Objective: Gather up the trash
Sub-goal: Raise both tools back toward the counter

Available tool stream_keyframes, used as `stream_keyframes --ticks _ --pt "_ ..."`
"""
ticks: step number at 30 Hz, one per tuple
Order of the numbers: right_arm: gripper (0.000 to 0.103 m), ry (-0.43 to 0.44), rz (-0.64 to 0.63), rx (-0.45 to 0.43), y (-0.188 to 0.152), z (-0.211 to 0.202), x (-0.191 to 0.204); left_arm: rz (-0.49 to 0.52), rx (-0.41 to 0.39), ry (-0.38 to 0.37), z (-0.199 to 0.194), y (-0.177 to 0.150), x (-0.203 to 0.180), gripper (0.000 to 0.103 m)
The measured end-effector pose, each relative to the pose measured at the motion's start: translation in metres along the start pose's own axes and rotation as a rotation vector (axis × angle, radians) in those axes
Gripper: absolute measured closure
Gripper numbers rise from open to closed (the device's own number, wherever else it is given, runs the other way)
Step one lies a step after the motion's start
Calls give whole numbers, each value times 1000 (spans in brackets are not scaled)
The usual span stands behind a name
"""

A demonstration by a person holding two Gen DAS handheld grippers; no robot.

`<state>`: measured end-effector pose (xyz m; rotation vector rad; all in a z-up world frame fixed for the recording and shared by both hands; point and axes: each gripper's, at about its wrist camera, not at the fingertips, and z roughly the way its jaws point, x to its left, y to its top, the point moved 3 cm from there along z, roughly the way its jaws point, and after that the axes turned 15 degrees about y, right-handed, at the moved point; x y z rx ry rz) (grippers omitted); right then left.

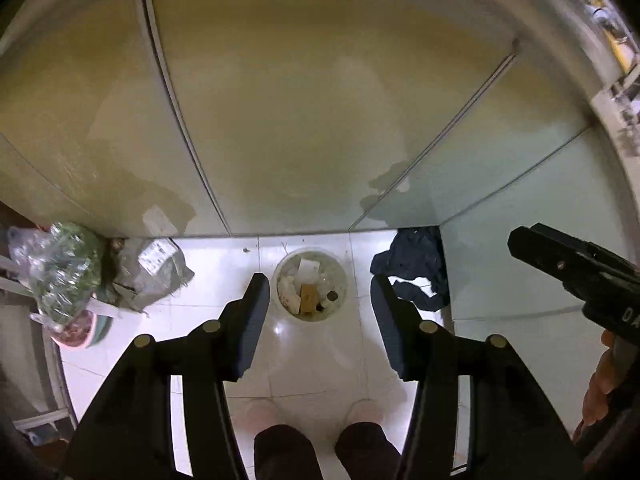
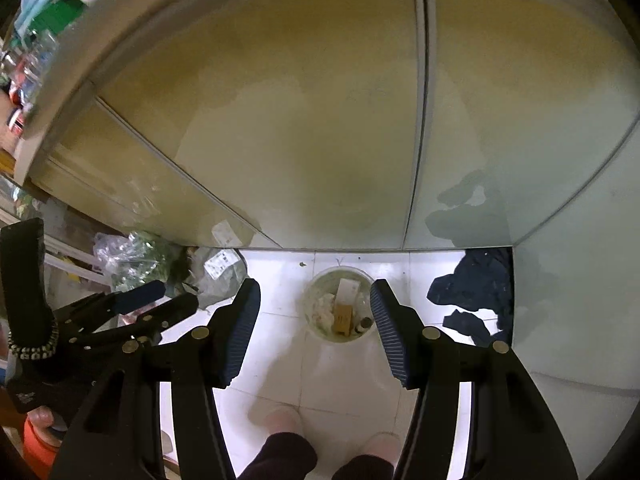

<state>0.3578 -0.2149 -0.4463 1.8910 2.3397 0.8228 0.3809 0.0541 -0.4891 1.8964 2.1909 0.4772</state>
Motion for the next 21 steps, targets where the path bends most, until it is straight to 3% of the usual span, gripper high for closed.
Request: stream_keyframes --ticks 7,16,21 --pt "50 -18 -4 -68 21 -84 51 17 -92 -7 -112 29 18 51" --pt "50 -56 -26 -228 41 -190 127 51 -287 -42 -256 63 57 50" --pt "50 -100 -47 -321 46 -228 167 70 -401 -65 -312 74 76 46"
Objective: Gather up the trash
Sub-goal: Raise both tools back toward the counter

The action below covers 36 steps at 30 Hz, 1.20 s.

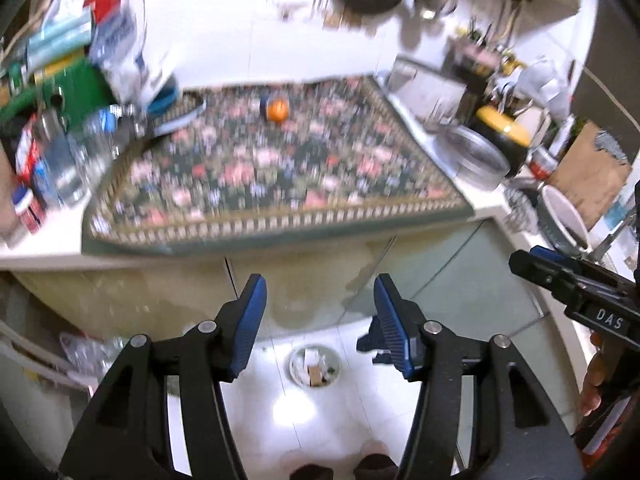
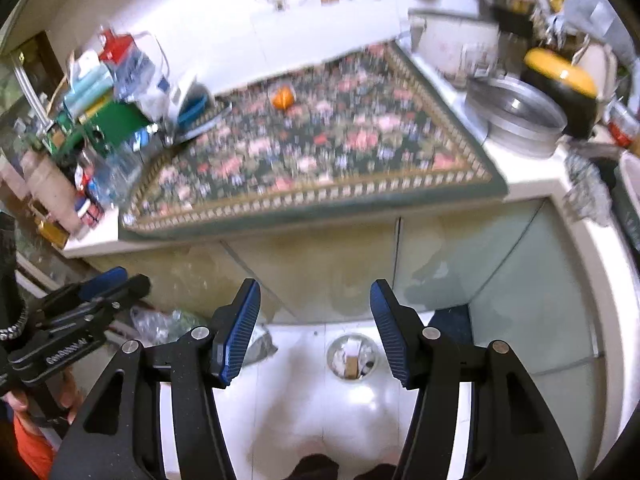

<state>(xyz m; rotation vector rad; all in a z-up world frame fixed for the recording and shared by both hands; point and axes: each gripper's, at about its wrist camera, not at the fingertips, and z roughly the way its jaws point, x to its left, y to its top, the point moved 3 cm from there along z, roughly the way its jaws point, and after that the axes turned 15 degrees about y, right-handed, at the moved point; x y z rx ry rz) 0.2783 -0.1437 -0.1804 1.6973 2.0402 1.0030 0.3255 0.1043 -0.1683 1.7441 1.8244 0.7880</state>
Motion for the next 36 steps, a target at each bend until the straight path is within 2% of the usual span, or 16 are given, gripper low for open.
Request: stream_keyframes --ticks 5,10,16,20,28,36 --pt "48 -28 -34 -84 16 -27 25 8 -87 9 -28 26 6 35" --pt "43 -18 -52 -152 36 -37 36 -11 -138 23 -34 49 15 17" --pt "41 10 -103 -208 69 -33 37 -31 -181 70 -14 84 12 17" --pt "41 39 -144 -220 101 -18 26 -64 -189 115 11 120 4 17" --pt "41 118 -230 -172 181 13 -10 -162 -141 172 75 194 -22 17" --pt "41 174 -284 -87 240 63 -48 -228 -72 228 135 230 -27 17"
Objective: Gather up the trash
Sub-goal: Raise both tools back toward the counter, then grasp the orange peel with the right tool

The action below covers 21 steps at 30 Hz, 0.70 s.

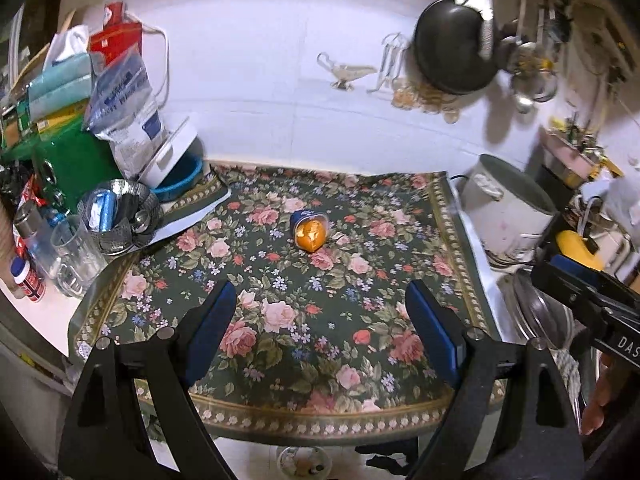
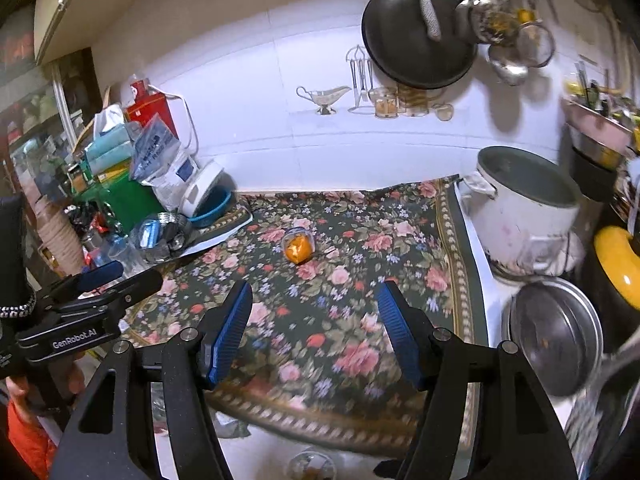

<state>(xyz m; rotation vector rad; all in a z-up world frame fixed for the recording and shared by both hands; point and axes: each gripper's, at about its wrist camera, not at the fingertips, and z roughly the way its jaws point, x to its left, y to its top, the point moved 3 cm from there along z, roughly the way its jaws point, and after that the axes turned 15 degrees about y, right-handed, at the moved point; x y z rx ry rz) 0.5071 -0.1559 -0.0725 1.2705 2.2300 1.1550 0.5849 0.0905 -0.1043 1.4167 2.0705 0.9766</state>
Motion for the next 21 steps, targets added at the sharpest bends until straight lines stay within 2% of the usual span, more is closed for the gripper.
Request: stream_keyframes --ticks 8,12,19,21 --pt "41 89 72 98 17 81 -36 -21 65 52 69 22 21 17" --pt "41 102 123 134 20 129 -40 -5 92 36 106 37 38 17" --pt "42 49 280 185 24 231 -59 79 133 31 175 64 67 17" --pt "45 36 336 209 23 266 -67 101 155 25 195 69 73 17"
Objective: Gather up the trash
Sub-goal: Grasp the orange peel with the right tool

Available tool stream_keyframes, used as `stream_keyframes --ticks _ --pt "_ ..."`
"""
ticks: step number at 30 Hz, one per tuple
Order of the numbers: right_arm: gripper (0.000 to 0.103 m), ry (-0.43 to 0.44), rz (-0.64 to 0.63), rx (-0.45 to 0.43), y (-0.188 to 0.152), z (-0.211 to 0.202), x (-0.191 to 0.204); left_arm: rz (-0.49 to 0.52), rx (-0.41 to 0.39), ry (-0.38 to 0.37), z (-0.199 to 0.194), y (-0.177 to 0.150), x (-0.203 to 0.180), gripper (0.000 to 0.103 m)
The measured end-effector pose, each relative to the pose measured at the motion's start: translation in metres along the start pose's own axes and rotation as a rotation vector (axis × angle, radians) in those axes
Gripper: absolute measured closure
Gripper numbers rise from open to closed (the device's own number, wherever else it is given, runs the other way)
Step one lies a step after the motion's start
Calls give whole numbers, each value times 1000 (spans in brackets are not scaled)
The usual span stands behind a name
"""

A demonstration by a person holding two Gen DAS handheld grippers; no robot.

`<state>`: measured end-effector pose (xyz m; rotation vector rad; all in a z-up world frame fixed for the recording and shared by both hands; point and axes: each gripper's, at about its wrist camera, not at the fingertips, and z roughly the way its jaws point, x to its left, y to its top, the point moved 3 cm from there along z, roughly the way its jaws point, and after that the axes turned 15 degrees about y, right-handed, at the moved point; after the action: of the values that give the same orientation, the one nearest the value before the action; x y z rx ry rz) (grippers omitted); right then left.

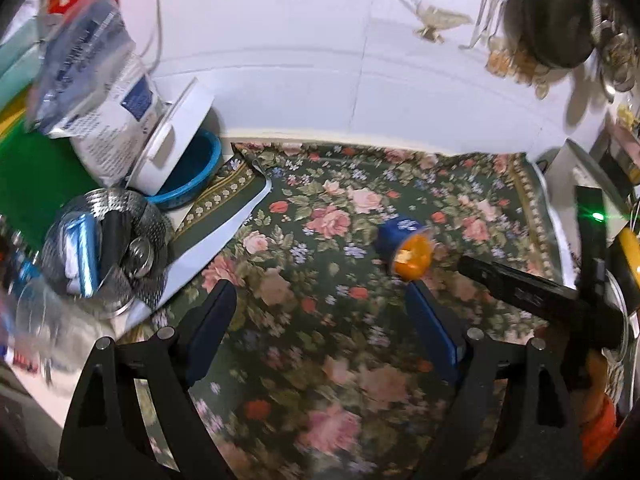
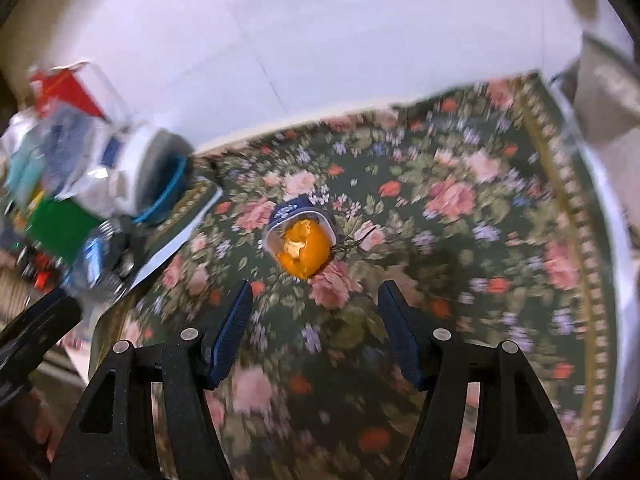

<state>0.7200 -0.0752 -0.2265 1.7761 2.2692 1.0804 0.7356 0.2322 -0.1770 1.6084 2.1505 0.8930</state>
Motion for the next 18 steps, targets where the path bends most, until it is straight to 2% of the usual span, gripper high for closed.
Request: stream_keyframes --ticks 7,9,10,14,18 --pt "61 -32 136 62 12 71 -24 30 68 -41 50 11 9 17" --pt "70 -27 166 69 14 82 -29 40 83 -60 60 13 6 17" --pt "78 -21 174 74 13 85 -31 47 88 -66 62 14 4 17" --pt "93 -55 151 66 11 84 -31 87 104 -110 71 16 -14 17" --pt "94 -86 117 61 3 61 -32 131 117 -185 78 17 -42 17"
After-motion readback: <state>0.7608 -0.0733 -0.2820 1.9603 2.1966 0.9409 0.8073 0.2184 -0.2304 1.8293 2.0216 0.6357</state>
